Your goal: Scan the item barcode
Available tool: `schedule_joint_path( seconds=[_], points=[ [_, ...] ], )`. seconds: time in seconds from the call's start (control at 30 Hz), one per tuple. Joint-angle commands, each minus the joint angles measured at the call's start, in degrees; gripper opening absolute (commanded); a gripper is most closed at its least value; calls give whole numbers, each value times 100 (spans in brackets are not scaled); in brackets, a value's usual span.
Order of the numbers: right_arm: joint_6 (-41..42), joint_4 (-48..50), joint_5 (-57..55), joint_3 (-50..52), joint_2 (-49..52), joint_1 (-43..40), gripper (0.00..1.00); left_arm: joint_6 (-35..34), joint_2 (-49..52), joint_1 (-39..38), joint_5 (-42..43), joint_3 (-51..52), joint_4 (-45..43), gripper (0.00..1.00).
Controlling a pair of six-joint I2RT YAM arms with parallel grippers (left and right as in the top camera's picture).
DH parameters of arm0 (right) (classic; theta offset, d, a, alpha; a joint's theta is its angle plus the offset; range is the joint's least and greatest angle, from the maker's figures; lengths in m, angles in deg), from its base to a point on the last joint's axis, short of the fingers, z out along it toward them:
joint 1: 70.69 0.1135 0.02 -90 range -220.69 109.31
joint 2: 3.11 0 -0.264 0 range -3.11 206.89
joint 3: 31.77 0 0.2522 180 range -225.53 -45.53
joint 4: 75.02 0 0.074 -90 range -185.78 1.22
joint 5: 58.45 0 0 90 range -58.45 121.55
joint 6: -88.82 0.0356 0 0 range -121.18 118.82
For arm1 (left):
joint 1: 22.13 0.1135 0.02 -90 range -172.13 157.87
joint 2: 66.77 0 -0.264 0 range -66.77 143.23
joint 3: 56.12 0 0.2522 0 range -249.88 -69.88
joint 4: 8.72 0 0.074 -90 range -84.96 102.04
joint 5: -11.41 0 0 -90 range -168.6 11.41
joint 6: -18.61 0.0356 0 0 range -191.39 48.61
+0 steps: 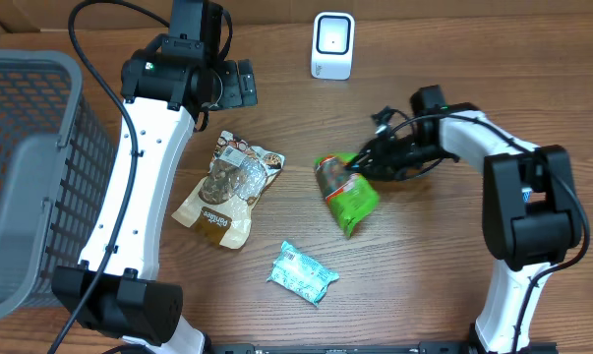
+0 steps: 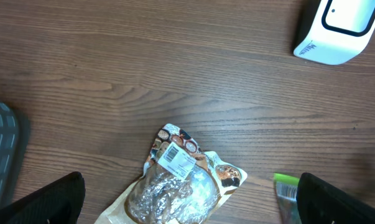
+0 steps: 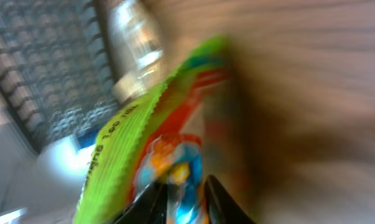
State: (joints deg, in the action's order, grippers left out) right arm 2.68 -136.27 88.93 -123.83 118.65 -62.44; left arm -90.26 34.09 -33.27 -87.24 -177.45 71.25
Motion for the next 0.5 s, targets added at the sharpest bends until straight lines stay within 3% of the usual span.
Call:
schedule_joint_path(
  seconds=[0.0, 0.2, 0.33, 0.4, 0.47],
  points=[
    [518, -70, -2146, -59, -153, -247, 29, 129, -85, 24, -33, -92, -2, 100],
    [619, -636, -3836, -413, -153, -363, 38, 129, -85, 24, -33, -92, -2, 99],
    [94, -1298, -3499, -1117, -155, -378, 43, 129, -85, 24, -33, -92, -2, 100],
    [-199, -1606, -3220, -1401, -155, -354, 53, 129, -85, 24, -33, -92, -2, 100],
    [-284, -1703, -3161, -1464, -155, -299, 69, 129, -85, 24, -33, -92, -2, 100]
  ],
)
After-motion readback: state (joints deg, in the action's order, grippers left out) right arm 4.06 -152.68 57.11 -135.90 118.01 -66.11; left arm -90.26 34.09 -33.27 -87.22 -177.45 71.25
